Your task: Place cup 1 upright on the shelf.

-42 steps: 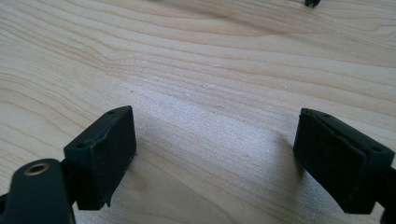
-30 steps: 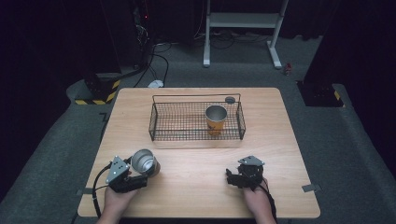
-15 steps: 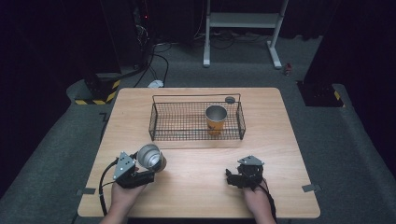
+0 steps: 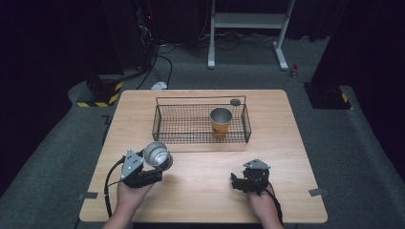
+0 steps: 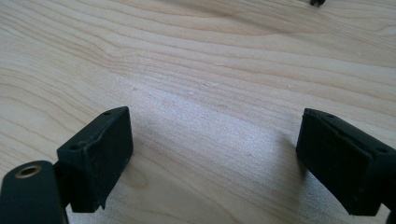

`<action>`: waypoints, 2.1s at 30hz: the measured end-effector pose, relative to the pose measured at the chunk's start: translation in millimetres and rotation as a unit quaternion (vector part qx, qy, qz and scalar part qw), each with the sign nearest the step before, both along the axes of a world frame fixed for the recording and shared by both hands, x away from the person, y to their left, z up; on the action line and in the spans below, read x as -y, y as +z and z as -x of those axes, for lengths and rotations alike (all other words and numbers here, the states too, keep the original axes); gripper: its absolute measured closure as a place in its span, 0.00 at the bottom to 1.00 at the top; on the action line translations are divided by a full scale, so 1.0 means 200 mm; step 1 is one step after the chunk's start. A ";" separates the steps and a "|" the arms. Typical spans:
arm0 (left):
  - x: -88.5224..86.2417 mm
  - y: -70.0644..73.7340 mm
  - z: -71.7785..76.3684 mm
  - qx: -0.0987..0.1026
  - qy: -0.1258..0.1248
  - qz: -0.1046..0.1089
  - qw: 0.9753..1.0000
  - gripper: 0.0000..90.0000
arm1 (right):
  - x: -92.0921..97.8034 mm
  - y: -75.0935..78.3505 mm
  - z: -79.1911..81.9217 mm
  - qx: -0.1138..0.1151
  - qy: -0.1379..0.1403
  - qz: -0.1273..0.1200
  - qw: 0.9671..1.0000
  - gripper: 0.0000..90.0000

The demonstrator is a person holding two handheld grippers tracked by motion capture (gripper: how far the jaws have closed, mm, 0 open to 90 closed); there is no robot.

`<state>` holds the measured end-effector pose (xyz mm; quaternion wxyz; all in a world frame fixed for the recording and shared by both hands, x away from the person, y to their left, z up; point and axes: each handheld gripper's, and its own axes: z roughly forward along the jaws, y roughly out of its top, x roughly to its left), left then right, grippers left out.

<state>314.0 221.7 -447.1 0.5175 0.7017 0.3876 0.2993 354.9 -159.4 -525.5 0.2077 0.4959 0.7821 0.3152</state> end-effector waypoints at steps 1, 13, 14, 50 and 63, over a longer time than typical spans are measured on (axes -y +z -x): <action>0.00 0.01 0.00 0.001 0.000 -0.002 1.000 0.21 | 0.00 0.00 0.00 0.000 0.000 0.000 1.000 0.12; 0.06 0.05 -0.03 0.011 -0.007 0.001 1.000 0.21 | 0.00 0.00 0.00 -0.001 0.000 0.000 1.000 0.12; 0.06 0.05 -0.03 0.011 -0.007 0.002 1.000 0.21 | 0.00 0.00 0.00 -0.001 0.000 -0.001 1.000 0.12; 0.18 0.13 -0.24 0.001 -0.003 0.021 1.000 0.21 | 0.00 0.00 0.00 0.001 0.003 0.003 1.000 0.11; 0.16 0.16 -0.33 -0.011 0.003 0.026 1.000 0.21 | 0.00 0.00 0.00 0.001 0.003 0.003 1.000 0.11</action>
